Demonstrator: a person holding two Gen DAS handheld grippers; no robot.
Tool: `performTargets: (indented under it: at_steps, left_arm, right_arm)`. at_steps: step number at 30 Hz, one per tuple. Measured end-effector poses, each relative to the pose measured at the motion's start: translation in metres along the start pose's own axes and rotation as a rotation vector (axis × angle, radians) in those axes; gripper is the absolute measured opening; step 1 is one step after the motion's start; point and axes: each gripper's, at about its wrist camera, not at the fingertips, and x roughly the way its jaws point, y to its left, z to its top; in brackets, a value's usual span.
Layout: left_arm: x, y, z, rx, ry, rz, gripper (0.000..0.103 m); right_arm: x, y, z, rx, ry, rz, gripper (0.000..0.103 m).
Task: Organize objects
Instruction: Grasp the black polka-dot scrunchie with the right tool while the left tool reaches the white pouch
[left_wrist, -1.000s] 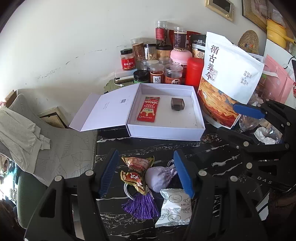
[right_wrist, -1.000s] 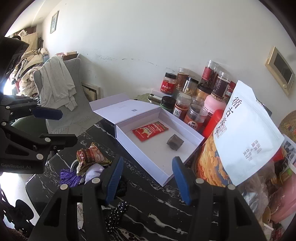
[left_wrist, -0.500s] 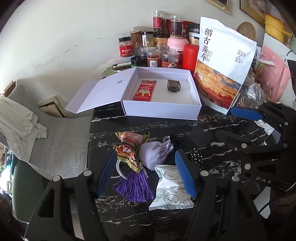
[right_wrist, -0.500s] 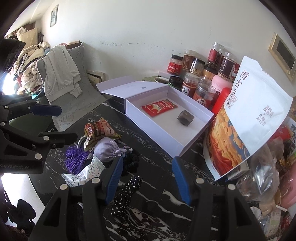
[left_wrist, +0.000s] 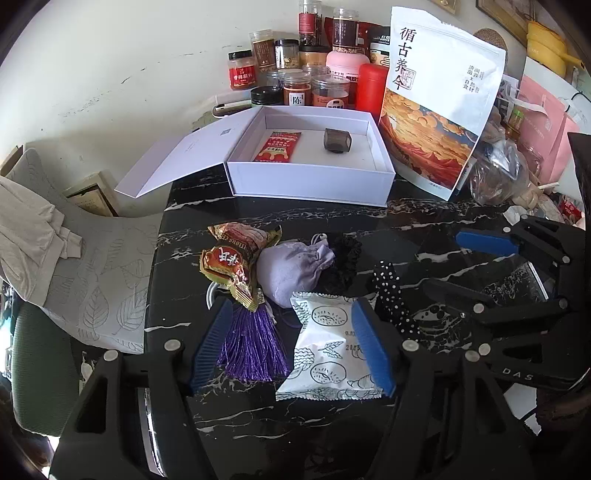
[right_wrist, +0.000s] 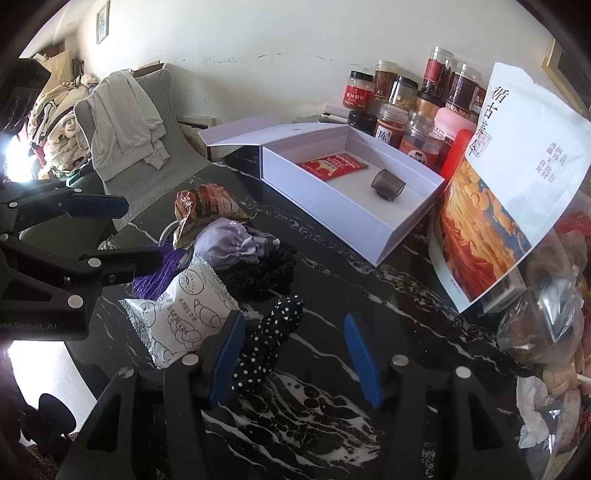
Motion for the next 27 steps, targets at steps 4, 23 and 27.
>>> performTargets:
  at_steps: [4, 23, 27]
  left_arm:
    - [0.003, -0.003, -0.008, -0.007, -0.010, 0.005, 0.070]
    - [0.032, -0.014, -0.031, 0.015, 0.013, -0.060, 0.072]
    - [0.041, -0.016, -0.033, 0.020, 0.034, -0.075, 0.072]
  right_arm:
    - [0.008, -0.003, -0.010, 0.013, 0.029, 0.023, 0.057]
    - [0.051, -0.004, -0.032, 0.034, 0.100, 0.166, 0.058]
    - [0.058, -0.003, -0.031, 0.025, 0.110, 0.173, 0.058]
